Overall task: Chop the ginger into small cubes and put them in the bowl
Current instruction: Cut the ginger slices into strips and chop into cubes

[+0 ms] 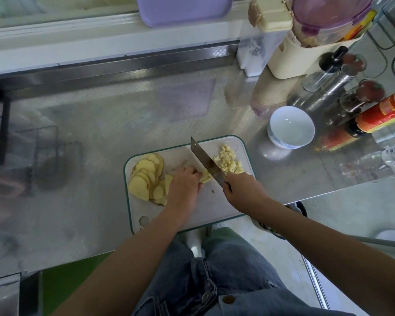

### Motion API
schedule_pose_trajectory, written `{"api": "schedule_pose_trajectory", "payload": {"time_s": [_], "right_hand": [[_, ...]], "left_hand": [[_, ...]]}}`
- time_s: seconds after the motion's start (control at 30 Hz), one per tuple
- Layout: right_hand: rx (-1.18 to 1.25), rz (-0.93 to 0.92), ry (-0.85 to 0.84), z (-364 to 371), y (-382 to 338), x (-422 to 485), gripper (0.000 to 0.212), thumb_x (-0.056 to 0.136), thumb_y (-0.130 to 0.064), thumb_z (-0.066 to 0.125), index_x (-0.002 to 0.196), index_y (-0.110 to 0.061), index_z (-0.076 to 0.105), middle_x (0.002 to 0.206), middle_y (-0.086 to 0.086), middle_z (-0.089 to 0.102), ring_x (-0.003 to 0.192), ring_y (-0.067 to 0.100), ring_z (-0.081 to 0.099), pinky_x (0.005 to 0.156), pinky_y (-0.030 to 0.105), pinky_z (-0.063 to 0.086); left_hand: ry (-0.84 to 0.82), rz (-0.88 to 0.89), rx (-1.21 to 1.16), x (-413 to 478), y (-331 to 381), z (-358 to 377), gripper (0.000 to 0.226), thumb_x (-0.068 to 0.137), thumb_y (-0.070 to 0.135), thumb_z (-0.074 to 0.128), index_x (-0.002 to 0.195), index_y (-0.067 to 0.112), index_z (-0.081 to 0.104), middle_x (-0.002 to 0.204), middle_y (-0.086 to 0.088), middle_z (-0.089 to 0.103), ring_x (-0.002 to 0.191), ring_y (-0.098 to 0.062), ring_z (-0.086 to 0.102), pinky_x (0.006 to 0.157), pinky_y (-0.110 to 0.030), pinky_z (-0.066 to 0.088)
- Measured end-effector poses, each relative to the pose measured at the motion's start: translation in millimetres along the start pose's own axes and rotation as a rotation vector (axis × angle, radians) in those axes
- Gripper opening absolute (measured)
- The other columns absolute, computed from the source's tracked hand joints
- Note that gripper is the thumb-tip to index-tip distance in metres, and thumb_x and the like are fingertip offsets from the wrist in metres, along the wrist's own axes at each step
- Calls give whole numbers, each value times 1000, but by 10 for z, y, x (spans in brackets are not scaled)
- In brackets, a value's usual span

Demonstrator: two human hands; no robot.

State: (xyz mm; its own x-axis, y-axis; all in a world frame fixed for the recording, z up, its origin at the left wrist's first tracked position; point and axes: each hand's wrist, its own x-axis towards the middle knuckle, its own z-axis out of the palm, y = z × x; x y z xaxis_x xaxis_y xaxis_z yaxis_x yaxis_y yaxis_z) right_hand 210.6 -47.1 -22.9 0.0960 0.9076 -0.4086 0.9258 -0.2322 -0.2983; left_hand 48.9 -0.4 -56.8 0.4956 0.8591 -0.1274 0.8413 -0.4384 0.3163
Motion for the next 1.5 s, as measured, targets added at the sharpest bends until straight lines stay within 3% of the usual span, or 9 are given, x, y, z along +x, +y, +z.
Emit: {"api": "schedule_pose_trajectory", "payload": {"time_s": [0.37,0.5,0.8,1.2,1.5], "right_hand": [[15,18,30,172,7,-15,27,102,-31,36,95,-14,56,74,2,55,65,17,56,65,30,52],[80,21,54,46,31,7,27,100,-31,40,80,-16,50,70,3,54,64,22,55,60,28,45],[38,-23,-13,-55,-59,5,26,99,-29,41,76,-19,48,63,-3,47,56,10,45,51,20,29],[8,7,40,234,-78,38,25,100,-31,39,93,-14,56,70,0,52,63,20,56,63,33,52],[98,-51,39,44,-87,64,26,99,-32,43,77,-20,48,65,-2,49,60,17,49,57,27,39]], "left_hand": [[-21,-5,-65,9,-45,-15,25,92,24,58,115,16,66,117,0,56,107,-18,48,89,-28,43],[21,-41,-69,-24,-57,-23,34,94,30,56,125,14,59,117,-5,55,108,-22,49,90,-31,42],[8,-82,-3,-44,-66,18,27,93,31,55,115,20,66,114,-1,54,108,-19,46,87,-26,38],[0,-115,-49,-17,-52,-1,21,92,32,59,101,18,72,108,-1,55,104,-21,46,84,-30,39],[10,-123,16,-102,-94,6,36,93,42,53,116,17,66,123,-5,54,112,-22,46,94,-33,42]]}}
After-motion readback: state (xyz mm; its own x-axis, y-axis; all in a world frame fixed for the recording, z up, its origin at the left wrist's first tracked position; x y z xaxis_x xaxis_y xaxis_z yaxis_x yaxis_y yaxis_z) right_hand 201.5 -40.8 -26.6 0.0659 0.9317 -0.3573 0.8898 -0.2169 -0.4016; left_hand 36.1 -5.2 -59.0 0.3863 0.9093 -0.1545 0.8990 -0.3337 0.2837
